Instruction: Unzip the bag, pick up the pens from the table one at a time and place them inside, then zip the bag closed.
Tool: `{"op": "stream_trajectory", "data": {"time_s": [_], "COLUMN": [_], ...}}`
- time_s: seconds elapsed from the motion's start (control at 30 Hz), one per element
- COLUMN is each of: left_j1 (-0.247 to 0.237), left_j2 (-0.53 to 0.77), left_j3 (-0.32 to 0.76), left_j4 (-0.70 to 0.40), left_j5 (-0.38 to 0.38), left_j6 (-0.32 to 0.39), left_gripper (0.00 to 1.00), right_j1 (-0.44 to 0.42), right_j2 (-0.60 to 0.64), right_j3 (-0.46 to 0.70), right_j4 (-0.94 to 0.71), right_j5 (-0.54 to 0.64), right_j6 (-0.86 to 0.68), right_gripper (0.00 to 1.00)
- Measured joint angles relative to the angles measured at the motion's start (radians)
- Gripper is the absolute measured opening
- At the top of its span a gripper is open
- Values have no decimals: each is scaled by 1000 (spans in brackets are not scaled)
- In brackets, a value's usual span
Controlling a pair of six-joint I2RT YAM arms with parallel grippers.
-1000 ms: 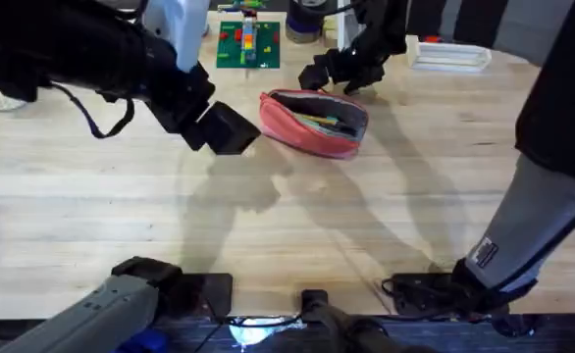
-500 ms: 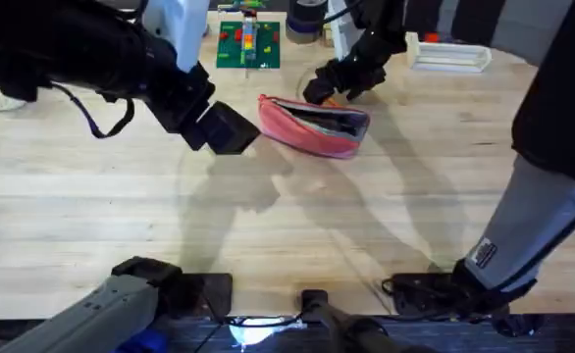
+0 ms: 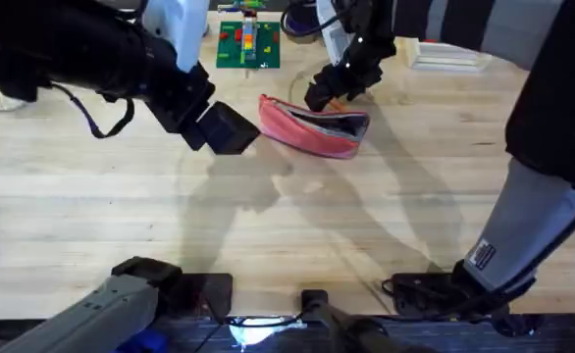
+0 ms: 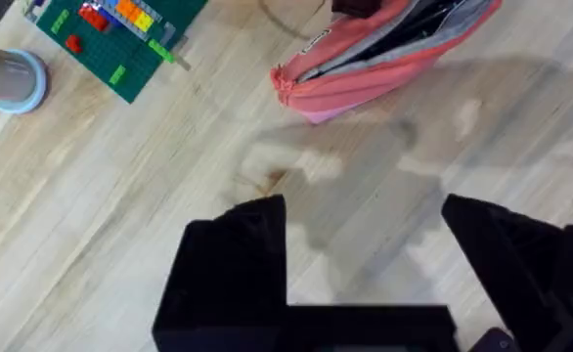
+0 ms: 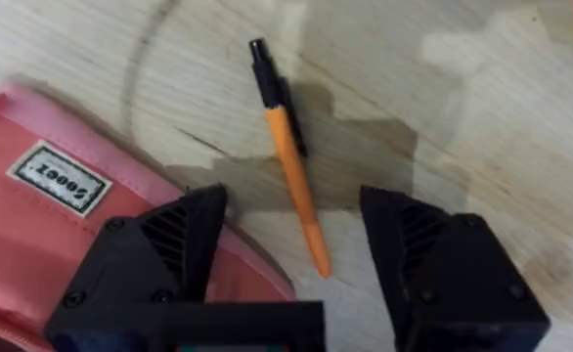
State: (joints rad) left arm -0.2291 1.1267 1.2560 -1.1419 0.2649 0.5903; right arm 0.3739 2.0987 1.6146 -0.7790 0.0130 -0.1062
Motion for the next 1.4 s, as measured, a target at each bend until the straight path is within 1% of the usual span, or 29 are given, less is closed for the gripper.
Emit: {"op": "stream_trajectory", "data": {"time_s": [0.03, 0.27, 0.3, 0.33, 0.37, 0.43, 0.47, 0.5, 0.97, 1.17, 1.4], "left_j1": [0, 0, 0, 0, 0, 0, 0, 0, 0, 0, 0], "left_j2": [0, 0, 0, 0, 0, 0, 0, 0, 0, 0, 0], "left_j3": [0, 0, 0, 0, 0, 0, 0, 0, 0, 0, 0], "left_j4": [0, 0, 0, 0, 0, 0, 0, 0, 0, 0, 0], "left_j5": [0, 0, 0, 0, 0, 0, 0, 0, 0, 0, 0], "left_j6": [0, 0, 0, 0, 0, 0, 0, 0, 0, 0, 0], "left_gripper": [993, 993, 994, 994, 994, 994, 994, 994, 994, 994, 993], "right_j1": [1, 2, 2, 2, 1, 0, -3, -5, 18, 19, 24], "right_j2": [0, 12, 17, 22, 28, 37, 40, 42, 40, 31, -5], "right_j3": [-1, 4, 9, 15, 22, 34, 39, 41, 42, 38, 3], "right_j4": [1, 2, 0, 0, 0, 4, 5, 4, -1, -12, -75], "right_j5": [5, 24, 25, 29, 33, 53, 66, 66, 112, 115, 123], "right_j6": [-1, -15, -19, -22, -24, -27, -26, -25, 6, 10, 13], "right_gripper": [826, 706, 649, 554, 439, 157, 65, 43, 31, 32, 34]}}
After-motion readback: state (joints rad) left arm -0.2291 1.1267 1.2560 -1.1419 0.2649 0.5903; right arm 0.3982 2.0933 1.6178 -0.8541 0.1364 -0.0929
